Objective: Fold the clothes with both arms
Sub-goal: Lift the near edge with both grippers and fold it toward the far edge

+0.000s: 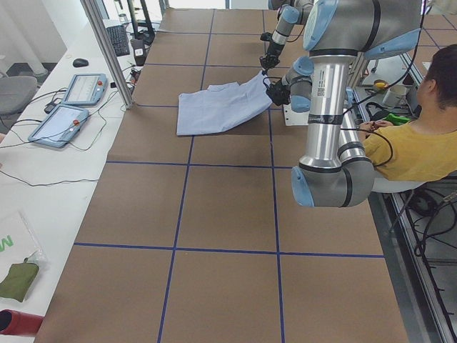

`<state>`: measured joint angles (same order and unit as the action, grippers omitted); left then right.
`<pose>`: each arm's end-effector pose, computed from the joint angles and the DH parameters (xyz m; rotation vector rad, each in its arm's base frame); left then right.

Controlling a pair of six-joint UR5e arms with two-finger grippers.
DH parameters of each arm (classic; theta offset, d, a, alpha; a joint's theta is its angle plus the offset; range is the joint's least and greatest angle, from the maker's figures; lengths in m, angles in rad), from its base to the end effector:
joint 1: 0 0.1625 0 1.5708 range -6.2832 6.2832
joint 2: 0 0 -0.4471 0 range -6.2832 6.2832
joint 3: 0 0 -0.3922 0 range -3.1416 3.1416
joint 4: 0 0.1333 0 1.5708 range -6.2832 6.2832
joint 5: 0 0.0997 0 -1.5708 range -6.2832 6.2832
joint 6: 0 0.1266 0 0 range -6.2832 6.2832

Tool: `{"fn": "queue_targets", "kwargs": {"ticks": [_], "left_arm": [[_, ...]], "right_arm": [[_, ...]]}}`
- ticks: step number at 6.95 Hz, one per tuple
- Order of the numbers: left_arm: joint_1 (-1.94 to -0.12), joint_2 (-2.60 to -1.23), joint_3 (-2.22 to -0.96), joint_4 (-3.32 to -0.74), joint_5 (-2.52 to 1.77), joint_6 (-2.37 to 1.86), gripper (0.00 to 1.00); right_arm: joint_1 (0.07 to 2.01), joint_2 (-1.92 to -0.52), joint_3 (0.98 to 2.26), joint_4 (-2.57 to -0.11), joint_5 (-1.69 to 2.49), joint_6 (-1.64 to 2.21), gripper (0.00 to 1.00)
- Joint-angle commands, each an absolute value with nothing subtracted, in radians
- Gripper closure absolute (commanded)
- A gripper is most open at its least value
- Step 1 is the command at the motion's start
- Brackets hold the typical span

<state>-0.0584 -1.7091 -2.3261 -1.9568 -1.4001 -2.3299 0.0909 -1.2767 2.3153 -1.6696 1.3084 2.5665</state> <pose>0.4457 -0.1811 0.2400 -0.3101 1.2903 -0.8076 -0.4691 -0.2096 0.2441 -0.2014 -1.0028 1.1196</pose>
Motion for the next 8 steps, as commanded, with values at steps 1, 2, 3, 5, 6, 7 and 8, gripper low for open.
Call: {"fn": "queue_targets", "kwargs": {"ticks": [1, 2, 3, 5, 6, 7, 8], "left_arm": [[-0.093, -1.709, -2.420, -1.904, -1.460, -2.330, 1.00], [-0.094, -1.710, -2.425, -1.896, -1.462, -2.332, 1.00], [-0.094, -1.713, -2.425, -1.887, -1.462, -2.332, 1.00], [-0.092, -1.713, -2.434, -1.884, -1.463, -2.332, 1.00], [-0.078, -1.713, -2.434, -1.870, -1.468, -2.332, 1.00], [-0.078, -1.718, -2.436, -1.864, -1.500, -2.332, 1.00], [-0.078, -1.717, -2.436, -1.862, -1.502, -2.332, 1.00]], "right_arm": [[0.164, -1.241, 2.434, -1.817, 1.388, 2.566, 1.00], [0.161, -1.239, 2.445, -1.850, 1.394, 2.568, 1.00], [0.143, -1.239, 2.468, -1.871, 1.414, 2.569, 1.00], [0.062, -1.235, 2.485, -1.879, 1.427, 2.611, 1.00], [0.019, -1.235, 2.503, -1.881, 1.427, 2.611, 1.00], [-0.010, -1.235, 2.503, -1.881, 1.427, 2.612, 1.00], [-0.015, -1.235, 2.503, -1.881, 1.428, 2.612, 1.00]]}}
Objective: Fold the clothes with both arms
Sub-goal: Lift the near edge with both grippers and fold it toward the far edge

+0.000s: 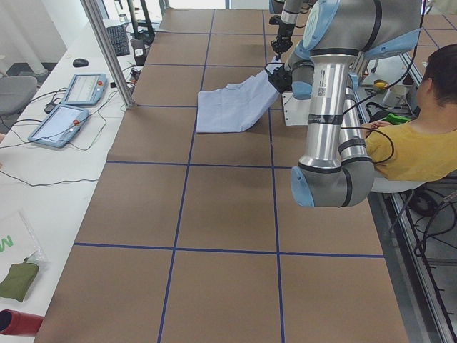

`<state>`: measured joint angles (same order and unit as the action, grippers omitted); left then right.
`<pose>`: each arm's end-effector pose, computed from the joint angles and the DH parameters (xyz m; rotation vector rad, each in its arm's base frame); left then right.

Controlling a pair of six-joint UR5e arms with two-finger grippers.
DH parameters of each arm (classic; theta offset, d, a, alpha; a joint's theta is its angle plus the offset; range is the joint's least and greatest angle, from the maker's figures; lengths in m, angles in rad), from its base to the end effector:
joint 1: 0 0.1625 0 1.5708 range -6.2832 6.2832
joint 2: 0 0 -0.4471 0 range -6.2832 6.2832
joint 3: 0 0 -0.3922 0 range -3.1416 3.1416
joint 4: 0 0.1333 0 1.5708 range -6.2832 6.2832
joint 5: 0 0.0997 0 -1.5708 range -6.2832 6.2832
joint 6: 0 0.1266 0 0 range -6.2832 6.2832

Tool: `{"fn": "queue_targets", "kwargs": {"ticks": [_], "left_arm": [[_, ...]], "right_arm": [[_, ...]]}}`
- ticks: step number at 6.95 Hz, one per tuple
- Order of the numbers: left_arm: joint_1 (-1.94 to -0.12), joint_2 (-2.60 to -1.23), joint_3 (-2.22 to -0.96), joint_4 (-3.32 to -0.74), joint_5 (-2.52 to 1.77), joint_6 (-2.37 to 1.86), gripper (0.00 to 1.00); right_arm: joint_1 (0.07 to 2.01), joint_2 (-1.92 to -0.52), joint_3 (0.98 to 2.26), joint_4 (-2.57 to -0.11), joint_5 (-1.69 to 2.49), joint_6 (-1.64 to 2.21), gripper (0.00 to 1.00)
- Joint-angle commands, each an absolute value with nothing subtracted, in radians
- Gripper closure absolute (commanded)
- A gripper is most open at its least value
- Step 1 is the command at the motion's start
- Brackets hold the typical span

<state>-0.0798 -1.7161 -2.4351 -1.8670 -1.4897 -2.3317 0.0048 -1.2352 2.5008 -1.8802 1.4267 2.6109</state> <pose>0.4086 -0.1767 0.2097 -0.3819 1.2912 -0.7672 -0.4242 -0.1535 0.2014 -0.3747 -0.9403 1.0281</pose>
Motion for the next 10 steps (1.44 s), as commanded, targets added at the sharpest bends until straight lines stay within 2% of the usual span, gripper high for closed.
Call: {"fn": "queue_targets", "kwargs": {"ticks": [1, 4, 7, 10], "left_arm": [[-0.078, -1.715, -2.439, -1.858, -1.503, -2.332, 1.00], [-0.133, -1.730, -2.453, -1.853, -1.506, -2.326, 1.00], [-0.285, -1.785, -2.366, -1.848, -1.583, -2.243, 1.00], [-0.440, -1.899, -2.194, -1.850, -1.638, -2.108, 1.00]], "right_arm": [[-0.026, -1.239, 2.503, -1.881, 1.428, 2.612, 1.00], [0.145, -1.211, 2.513, -1.881, 1.449, 2.603, 1.00], [0.378, -1.074, 2.285, -1.841, 1.581, 2.463, 1.00], [0.517, -1.045, 2.033, -1.588, 1.656, 2.384, 1.00]]}}
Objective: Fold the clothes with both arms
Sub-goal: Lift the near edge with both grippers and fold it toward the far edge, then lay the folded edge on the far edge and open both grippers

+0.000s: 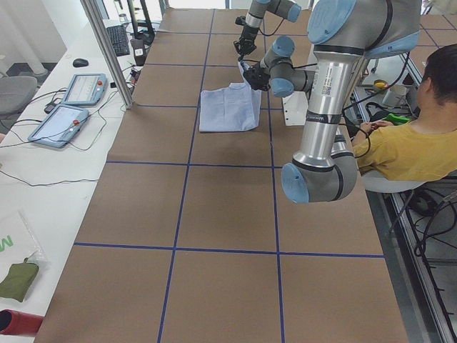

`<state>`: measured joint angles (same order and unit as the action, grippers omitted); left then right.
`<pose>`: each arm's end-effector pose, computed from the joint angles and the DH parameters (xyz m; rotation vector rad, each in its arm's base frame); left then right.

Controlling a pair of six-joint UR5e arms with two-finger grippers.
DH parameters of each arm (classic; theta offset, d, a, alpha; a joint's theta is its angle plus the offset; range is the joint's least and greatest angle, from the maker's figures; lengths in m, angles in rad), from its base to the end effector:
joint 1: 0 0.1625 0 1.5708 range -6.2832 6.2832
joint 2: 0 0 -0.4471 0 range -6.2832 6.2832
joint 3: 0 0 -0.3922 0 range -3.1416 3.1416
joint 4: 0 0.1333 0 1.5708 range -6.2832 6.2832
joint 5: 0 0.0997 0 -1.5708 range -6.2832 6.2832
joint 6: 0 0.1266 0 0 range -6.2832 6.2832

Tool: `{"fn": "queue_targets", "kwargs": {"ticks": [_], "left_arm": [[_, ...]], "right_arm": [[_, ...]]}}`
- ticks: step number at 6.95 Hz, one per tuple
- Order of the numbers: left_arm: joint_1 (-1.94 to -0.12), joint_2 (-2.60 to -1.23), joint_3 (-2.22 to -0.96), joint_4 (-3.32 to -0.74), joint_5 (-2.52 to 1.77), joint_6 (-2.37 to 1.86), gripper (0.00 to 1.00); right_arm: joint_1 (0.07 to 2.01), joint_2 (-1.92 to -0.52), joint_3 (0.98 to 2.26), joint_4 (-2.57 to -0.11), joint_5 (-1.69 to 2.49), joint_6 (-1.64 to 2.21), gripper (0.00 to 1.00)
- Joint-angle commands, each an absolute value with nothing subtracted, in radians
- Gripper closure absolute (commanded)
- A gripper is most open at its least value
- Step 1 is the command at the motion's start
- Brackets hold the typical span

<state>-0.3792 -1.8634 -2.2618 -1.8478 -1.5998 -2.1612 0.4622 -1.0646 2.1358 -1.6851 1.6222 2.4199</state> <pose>0.4139 -0.3045 0.2078 -0.1631 1.2934 -0.8158 -0.4496 -0.3656 0.2006 -0.2459 -0.9923 1.1794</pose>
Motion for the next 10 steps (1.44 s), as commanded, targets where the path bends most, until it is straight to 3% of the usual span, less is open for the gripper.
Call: {"fn": "queue_targets", "kwargs": {"ticks": [1, 4, 8, 9, 10], "left_arm": [[-0.480, -1.905, -2.148, -1.861, -1.652, -2.059, 1.00], [-0.558, -2.005, -1.937, -1.929, -1.654, -1.997, 1.00], [-0.639, -2.025, -1.676, -2.127, -1.652, -1.875, 1.00], [-0.641, -2.075, -1.549, -2.190, -1.648, -1.850, 0.88], [-0.676, -2.141, -1.438, -2.221, -1.646, -1.795, 0.56]], "right_arm": [[0.541, -1.023, 1.947, -1.535, 1.663, 2.358, 1.00], [0.567, -0.962, 1.774, -1.452, 1.663, 2.310, 1.00], [0.604, -0.910, 1.611, -1.353, 1.677, 2.255, 1.00], [0.604, -0.887, 1.535, -1.310, 1.684, 2.252, 1.00], [0.617, -0.867, 1.417, -1.164, 1.681, 2.249, 0.01]]}}
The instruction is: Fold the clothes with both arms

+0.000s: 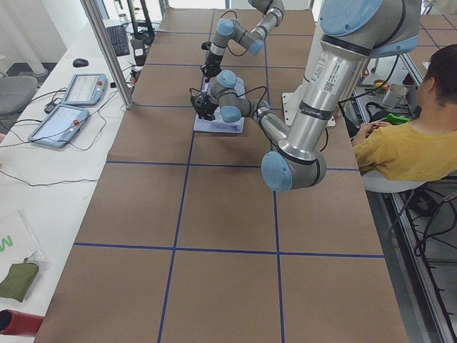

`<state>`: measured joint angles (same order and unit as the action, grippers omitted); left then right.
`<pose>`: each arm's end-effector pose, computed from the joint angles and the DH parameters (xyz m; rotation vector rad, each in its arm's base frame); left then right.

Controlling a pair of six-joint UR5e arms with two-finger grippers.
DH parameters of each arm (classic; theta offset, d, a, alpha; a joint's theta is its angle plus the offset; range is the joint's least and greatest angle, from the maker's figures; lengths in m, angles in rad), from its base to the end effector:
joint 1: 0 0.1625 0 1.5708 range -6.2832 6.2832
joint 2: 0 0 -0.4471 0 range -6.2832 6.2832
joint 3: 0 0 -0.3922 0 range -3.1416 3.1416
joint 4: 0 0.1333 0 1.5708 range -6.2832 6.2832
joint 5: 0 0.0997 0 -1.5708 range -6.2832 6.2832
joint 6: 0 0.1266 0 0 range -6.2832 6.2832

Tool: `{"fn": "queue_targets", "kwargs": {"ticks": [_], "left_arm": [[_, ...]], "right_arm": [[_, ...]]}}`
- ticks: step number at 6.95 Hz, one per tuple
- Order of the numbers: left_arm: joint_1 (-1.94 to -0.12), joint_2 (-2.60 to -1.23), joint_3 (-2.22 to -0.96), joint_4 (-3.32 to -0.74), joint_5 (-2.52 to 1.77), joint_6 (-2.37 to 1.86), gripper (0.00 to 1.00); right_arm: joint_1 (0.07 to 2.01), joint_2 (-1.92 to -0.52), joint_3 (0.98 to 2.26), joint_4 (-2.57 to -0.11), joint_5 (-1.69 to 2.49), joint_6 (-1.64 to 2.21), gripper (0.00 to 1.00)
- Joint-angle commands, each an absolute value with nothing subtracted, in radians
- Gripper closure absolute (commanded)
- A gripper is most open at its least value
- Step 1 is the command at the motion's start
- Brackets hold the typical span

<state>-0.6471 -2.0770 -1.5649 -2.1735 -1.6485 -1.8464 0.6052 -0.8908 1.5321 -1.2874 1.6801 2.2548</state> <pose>0.4988 -0.5317 0.3333 0.1392 1.1288 -0.7819 -0.5537 -0.5283 0.2717 -0.1463 -0.9761 1.1400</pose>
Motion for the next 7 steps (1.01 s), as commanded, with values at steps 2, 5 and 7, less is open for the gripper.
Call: {"fn": "queue_targets", "kwargs": {"ticks": [2, 5, 7], "left_arm": [[-0.735, -2.149, -1.408, -2.235, -1.647, -1.700, 0.21], [-0.765, -2.135, -1.419, -2.255, -1.710, -1.588, 0.21], [-0.823, -2.036, -1.529, -2.252, -1.839, -1.353, 0.21]], "right_arm": [[0.713, -0.798, 1.316, -1.111, 1.764, 2.139, 0.00], [0.811, -0.860, 1.318, -1.111, 1.876, 1.978, 0.00], [0.886, -0.967, 1.377, -1.114, 1.969, 1.726, 0.00]]}}
